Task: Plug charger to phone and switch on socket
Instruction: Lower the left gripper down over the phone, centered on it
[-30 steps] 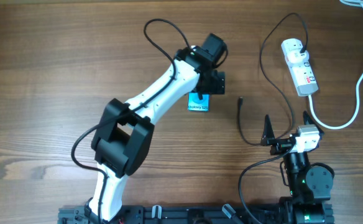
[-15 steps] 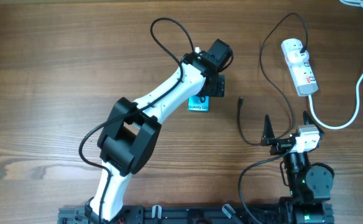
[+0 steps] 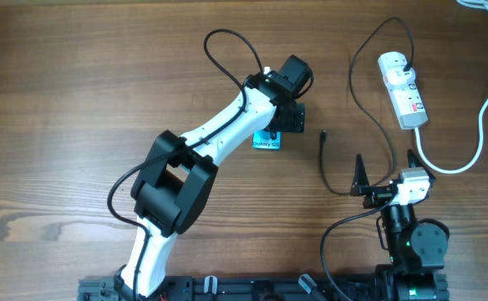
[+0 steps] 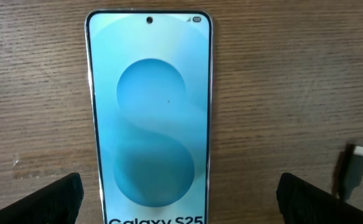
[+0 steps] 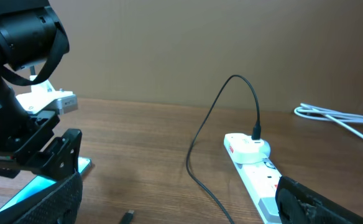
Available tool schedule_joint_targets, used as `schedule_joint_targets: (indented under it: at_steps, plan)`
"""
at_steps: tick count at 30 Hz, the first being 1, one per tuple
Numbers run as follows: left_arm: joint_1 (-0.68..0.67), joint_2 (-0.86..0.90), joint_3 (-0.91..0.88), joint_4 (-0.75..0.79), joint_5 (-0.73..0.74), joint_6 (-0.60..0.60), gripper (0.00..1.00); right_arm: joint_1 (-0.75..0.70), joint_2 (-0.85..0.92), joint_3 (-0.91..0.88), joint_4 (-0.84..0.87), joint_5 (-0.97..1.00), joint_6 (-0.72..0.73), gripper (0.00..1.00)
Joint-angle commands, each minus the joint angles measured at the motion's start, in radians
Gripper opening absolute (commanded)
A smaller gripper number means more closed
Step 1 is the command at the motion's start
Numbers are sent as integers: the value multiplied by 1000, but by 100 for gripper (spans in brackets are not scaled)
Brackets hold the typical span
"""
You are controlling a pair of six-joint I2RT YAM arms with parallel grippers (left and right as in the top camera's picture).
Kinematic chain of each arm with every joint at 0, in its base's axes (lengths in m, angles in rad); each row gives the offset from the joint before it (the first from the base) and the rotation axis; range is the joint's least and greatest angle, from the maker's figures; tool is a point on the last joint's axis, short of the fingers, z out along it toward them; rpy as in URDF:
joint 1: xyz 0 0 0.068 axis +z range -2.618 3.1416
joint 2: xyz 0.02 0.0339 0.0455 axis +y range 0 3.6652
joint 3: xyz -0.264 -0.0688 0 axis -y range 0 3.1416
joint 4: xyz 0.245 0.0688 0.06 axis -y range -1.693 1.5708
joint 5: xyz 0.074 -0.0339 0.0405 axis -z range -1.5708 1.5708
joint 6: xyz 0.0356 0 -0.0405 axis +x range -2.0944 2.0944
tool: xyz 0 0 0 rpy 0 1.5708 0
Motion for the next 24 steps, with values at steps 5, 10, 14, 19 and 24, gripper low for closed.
schedule_joint_targets:
  at_steps: [5,10,14,19,24]
  plan:
    - [8,37,-10,18,0,9,100,6,-2,-1,2,10,-2,100]
    - [27,47,-10,14,-1,8,100,6,-2,-1,2,10,-2,100]
    - [41,58,-10,16,33,8,100,6,-2,-1,2,10,-2,100]
    - [35,87,-10,15,36,8,100,6,-2,-1,2,10,-2,100]
    - [19,97,-10,16,35,9,100,6,-2,-1,2,10,-2,100]
